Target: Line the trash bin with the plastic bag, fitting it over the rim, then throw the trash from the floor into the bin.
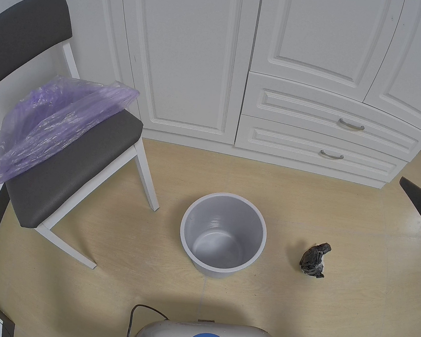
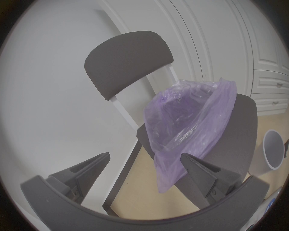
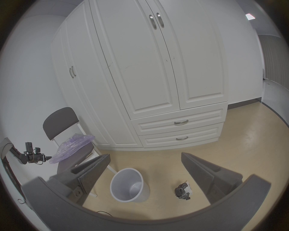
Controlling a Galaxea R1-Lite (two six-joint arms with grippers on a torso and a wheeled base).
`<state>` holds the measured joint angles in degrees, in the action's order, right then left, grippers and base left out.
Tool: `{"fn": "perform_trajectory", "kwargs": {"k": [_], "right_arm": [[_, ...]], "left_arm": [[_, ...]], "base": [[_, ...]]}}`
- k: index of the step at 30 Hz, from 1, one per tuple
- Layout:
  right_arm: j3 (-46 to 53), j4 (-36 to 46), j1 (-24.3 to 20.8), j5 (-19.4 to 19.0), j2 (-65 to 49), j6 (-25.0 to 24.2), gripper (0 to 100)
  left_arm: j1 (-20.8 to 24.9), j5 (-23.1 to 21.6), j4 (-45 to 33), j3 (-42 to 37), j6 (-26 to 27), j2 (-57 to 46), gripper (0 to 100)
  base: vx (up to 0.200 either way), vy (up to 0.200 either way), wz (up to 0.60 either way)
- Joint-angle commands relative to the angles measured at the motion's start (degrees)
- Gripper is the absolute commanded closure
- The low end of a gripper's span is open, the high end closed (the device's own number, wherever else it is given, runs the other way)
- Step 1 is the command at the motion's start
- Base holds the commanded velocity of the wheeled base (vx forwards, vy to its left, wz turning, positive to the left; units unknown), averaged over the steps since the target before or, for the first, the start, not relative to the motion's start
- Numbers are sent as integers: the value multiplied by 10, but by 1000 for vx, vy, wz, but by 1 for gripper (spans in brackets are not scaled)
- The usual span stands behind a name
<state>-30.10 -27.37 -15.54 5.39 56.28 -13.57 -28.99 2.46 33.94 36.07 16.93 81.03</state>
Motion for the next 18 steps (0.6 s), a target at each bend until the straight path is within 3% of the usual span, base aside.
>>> {"fn": "perform_trajectory", "kwargs": {"k": [1, 8, 18], "right_arm": [[0, 0, -8, 1, -6, 0, 0], [1, 1, -20, 1, -14, 1, 0], [1, 1, -20, 1, -21, 2, 0]], "left_arm": [[13, 1, 1, -15, -1, -7, 0], [50, 1, 3, -72, 1, -7, 0], [68, 4, 3, -94, 1, -5, 0]], "base": [[0, 0, 0], [0, 0, 0], [0, 0, 0]]}}
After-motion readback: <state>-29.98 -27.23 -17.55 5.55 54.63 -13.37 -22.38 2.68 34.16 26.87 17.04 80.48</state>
